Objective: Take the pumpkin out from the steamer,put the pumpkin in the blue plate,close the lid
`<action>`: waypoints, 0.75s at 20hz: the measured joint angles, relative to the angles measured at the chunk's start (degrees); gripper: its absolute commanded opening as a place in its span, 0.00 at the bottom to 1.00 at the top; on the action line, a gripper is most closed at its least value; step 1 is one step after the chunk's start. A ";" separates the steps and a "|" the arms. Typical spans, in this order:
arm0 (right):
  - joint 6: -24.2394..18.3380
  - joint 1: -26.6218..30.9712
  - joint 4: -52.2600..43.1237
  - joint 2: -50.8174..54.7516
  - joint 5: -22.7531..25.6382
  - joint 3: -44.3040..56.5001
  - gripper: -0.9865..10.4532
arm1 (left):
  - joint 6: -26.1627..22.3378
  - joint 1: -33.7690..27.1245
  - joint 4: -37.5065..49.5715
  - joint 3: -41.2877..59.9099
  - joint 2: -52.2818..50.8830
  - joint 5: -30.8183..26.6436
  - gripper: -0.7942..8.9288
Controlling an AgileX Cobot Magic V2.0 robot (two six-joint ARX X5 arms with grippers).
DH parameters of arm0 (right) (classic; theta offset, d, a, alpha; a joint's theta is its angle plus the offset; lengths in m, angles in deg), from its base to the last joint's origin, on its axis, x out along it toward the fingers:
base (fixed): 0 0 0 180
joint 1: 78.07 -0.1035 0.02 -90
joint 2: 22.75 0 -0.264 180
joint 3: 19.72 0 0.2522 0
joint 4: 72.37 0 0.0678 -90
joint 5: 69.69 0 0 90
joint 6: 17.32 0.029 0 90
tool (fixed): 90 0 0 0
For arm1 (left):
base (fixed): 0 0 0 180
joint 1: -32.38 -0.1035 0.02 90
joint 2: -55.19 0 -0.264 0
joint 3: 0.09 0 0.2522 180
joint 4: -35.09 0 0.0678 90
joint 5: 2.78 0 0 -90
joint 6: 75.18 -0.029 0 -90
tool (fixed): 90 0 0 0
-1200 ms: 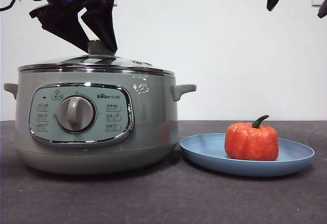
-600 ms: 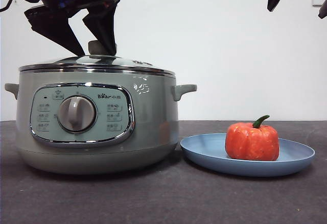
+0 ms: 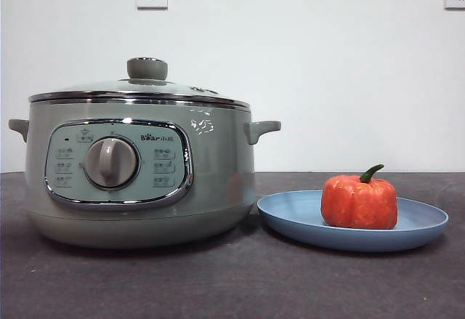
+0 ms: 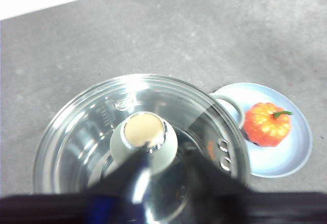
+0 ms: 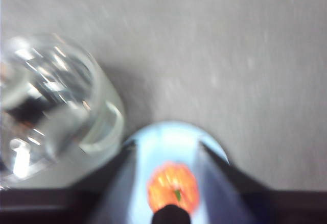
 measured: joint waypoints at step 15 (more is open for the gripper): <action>4.04 -4.15 -14.97 26.43 0.39 22.67 0.09 | -1.01 7.80 9.35 23.69 -21.90 -9.09 0.08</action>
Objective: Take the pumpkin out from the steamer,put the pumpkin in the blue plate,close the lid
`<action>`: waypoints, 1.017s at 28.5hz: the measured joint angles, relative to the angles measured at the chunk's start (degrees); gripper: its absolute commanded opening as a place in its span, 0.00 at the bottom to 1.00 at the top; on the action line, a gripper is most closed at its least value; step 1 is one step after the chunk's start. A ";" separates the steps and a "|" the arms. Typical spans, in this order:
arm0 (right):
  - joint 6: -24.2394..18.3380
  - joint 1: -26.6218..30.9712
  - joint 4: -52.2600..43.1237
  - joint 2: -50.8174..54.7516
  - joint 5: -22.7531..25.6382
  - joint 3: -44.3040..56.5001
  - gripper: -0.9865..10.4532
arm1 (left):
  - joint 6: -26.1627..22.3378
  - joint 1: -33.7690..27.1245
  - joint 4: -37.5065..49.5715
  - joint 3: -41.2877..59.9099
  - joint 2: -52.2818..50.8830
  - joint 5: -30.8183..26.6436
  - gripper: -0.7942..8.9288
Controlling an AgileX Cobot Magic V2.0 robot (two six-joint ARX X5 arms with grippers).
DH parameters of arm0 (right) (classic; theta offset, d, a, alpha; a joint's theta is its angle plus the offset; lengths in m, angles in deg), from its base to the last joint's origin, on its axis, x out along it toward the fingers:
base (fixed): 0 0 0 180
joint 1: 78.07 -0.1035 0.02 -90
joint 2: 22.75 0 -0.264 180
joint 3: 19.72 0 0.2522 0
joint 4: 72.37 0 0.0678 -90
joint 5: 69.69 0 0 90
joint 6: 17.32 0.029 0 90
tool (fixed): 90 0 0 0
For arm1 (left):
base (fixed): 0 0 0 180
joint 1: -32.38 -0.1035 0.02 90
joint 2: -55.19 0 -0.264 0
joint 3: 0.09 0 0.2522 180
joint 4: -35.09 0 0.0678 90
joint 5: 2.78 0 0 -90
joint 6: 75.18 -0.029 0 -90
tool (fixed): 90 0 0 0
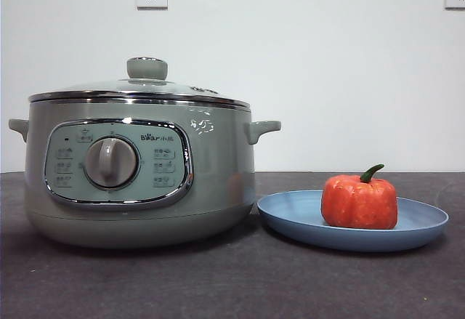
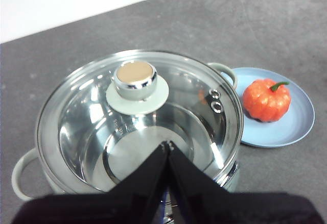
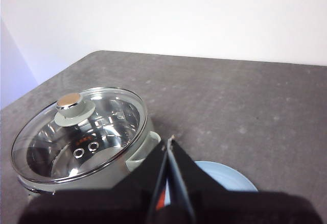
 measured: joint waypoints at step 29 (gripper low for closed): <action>1.36 0.02 8.72 -0.50 2.78 0.00 0.09 | 0.22 -14.10 -7.63 3.96 -20.52 1.31 0.08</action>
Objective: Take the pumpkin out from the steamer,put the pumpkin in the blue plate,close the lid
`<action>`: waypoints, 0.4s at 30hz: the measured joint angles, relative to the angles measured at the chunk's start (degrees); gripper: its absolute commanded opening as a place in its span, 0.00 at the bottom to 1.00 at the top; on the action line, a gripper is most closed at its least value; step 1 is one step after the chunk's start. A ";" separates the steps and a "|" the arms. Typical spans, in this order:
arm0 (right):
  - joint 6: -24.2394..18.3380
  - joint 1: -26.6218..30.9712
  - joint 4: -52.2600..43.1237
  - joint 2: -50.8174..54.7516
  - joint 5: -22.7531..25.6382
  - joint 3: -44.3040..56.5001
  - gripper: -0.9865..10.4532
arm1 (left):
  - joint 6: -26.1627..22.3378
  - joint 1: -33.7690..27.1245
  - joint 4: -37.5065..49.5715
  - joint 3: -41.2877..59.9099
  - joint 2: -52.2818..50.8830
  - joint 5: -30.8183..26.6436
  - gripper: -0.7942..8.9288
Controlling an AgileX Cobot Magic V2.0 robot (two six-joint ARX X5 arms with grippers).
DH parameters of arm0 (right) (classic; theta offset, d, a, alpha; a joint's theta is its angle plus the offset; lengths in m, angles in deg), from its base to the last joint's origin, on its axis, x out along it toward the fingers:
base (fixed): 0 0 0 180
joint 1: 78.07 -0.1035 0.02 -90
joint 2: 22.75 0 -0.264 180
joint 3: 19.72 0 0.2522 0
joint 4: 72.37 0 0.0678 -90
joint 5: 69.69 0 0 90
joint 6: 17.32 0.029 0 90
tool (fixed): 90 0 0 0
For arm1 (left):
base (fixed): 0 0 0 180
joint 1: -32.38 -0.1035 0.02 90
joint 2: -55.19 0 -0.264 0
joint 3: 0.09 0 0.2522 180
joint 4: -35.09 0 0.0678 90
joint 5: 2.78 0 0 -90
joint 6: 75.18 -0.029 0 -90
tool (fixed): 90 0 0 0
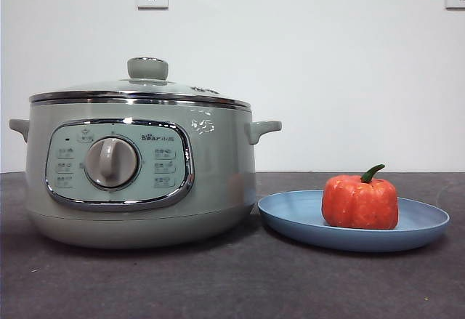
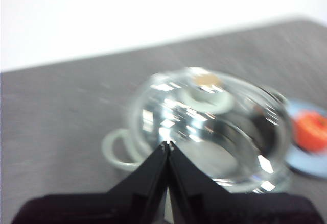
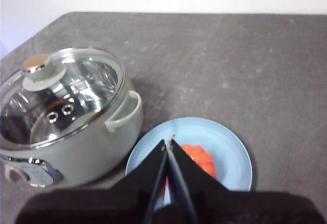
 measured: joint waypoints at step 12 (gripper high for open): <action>0.00 0.00 4.92 0.00 0.00 0.00 0.09 | 1.29 -21.57 13.09 23.37 -16.92 0.28 0.08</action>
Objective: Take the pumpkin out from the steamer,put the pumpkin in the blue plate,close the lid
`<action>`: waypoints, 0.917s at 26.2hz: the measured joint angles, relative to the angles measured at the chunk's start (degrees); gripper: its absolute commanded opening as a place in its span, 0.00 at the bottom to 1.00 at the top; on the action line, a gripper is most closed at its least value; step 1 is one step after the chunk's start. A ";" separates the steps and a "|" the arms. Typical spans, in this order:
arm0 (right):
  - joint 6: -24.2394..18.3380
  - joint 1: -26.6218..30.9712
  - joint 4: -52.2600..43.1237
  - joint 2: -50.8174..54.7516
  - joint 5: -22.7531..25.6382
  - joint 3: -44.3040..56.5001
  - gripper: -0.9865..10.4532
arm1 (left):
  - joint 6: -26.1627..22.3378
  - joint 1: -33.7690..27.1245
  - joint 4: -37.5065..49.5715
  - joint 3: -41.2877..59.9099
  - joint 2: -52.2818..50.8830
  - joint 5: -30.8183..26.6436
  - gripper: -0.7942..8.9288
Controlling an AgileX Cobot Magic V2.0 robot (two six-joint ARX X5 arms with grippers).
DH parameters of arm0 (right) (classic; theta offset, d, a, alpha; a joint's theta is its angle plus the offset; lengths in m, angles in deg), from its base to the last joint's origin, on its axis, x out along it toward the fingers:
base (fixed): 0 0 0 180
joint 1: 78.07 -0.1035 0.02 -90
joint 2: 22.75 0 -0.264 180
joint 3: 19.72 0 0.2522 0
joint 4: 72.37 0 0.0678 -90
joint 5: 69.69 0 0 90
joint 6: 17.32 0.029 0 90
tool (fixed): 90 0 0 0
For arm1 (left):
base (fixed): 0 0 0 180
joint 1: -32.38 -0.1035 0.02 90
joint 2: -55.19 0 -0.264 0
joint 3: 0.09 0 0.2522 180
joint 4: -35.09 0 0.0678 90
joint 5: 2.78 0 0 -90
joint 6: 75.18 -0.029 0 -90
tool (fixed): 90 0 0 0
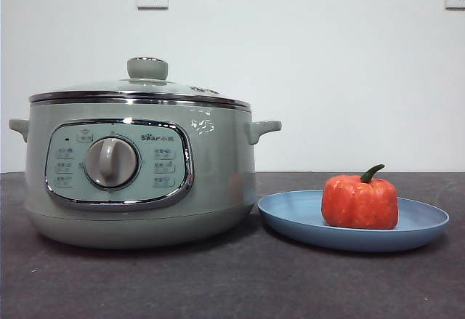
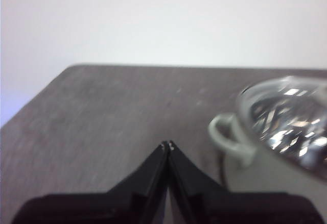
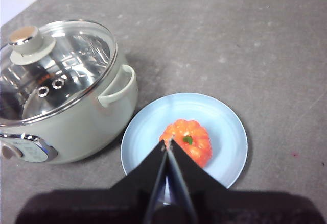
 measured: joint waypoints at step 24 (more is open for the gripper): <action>0.00 0.00 1.79 0.00 0.02 0.00 0.09 | 0.44 -5.79 9.51 13.79 -0.85 2.47 0.08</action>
